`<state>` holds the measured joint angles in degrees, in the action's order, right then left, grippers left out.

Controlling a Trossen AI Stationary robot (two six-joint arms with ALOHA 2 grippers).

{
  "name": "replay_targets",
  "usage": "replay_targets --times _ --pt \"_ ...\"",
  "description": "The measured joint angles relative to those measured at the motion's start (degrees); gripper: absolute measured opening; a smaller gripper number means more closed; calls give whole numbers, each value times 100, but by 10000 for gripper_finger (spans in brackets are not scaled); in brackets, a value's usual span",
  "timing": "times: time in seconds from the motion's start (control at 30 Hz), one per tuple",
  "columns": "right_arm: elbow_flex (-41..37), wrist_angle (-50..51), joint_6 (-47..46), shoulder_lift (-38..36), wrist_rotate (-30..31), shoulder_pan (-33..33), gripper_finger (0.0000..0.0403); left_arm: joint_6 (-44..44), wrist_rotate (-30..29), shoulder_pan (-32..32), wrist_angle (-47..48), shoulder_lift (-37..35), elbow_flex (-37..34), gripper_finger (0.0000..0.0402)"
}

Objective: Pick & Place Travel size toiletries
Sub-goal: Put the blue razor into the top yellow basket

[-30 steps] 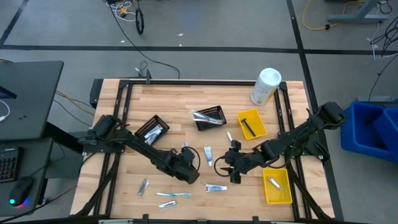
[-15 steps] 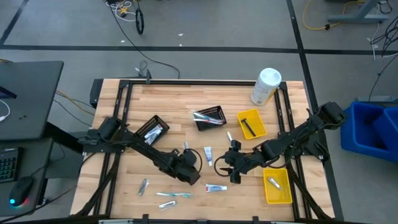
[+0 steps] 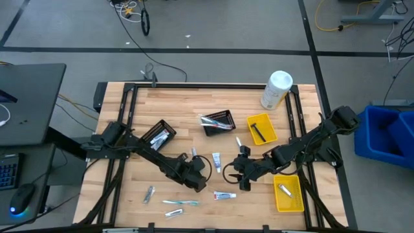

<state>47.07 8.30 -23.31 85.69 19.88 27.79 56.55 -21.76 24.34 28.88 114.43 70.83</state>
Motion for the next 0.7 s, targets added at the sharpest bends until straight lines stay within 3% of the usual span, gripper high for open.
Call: replay_targets --times 0.27,0.5,0.7 --pt "0 -665 330 150 -61 0 223 -350 7 -2 -347 10 -17 38" --pt "0 -1583 338 795 -94 0 224 -516 14 13 -551 20 -24 54" --pt "-2 -1930 431 1247 -96 -32 209 -739 115 43 -978 37 -24 40"
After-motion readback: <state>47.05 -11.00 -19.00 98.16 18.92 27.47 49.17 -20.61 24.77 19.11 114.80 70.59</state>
